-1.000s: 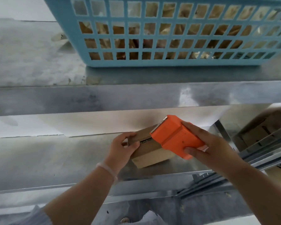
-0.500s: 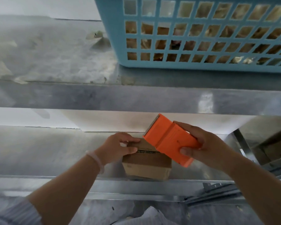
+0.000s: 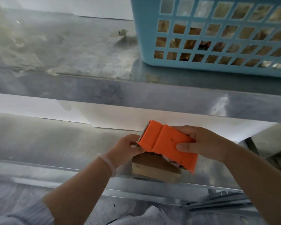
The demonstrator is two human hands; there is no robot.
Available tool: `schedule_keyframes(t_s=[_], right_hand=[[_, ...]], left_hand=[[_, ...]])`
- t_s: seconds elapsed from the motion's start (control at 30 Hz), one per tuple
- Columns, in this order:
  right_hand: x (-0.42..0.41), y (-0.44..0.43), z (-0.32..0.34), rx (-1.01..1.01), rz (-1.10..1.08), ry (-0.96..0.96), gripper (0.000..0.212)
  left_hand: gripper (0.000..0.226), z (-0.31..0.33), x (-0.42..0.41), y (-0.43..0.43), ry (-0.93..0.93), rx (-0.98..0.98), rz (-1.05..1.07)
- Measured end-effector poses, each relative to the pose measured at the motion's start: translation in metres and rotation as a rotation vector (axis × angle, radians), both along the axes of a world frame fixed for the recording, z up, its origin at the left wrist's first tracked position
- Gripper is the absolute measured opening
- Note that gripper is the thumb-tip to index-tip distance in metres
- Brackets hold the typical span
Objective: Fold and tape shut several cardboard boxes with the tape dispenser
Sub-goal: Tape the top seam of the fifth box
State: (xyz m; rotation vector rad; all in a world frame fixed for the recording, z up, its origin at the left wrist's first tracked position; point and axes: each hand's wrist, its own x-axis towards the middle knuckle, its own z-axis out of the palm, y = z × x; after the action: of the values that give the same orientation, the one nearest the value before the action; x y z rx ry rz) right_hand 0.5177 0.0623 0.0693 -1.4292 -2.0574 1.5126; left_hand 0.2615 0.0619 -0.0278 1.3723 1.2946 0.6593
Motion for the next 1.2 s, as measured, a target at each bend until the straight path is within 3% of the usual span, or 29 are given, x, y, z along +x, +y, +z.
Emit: schedule_keyframes(t_s=[0.07,0.1,0.17,0.27,0.37,0.63,0.8,1.2], right_hand=[[0.0,0.001,-0.001,-0.02,0.024,-0.013,0.065],[-0.001,0.002,-0.001,-0.026,0.035,-0.02,0.069],[-0.003,0.004,-0.001,-0.029,0.057,-0.029,0.069],[-0.006,0.008,0.0,-0.031,0.098,-0.058,0.065],[-0.007,0.009,0.001,-0.031,0.104,-0.065,0.071],[-0.008,0.011,0.001,-0.021,0.125,-0.072,0.071],[-0.011,0.012,0.003,0.005,0.14,-0.12,0.056],[-0.024,0.019,0.005,0.057,0.132,-0.173,0.051]], left_hand=[[0.008,0.0,-0.004,0.0,-0.055,0.002,-0.018],[0.002,0.001,-0.007,0.0,-0.068,0.013,0.015],[0.015,0.006,-0.014,0.001,-0.09,-0.017,0.153],[0.032,0.026,-0.021,0.003,-0.219,-0.191,0.264],[0.048,0.052,-0.019,0.003,-0.362,-0.37,0.185],[0.013,0.064,-0.016,0.0,-0.447,-0.38,0.259],[0.008,0.053,-0.015,-0.001,-0.264,-0.292,0.367],[0.009,0.036,-0.019,-0.007,-0.232,-0.309,0.557]])
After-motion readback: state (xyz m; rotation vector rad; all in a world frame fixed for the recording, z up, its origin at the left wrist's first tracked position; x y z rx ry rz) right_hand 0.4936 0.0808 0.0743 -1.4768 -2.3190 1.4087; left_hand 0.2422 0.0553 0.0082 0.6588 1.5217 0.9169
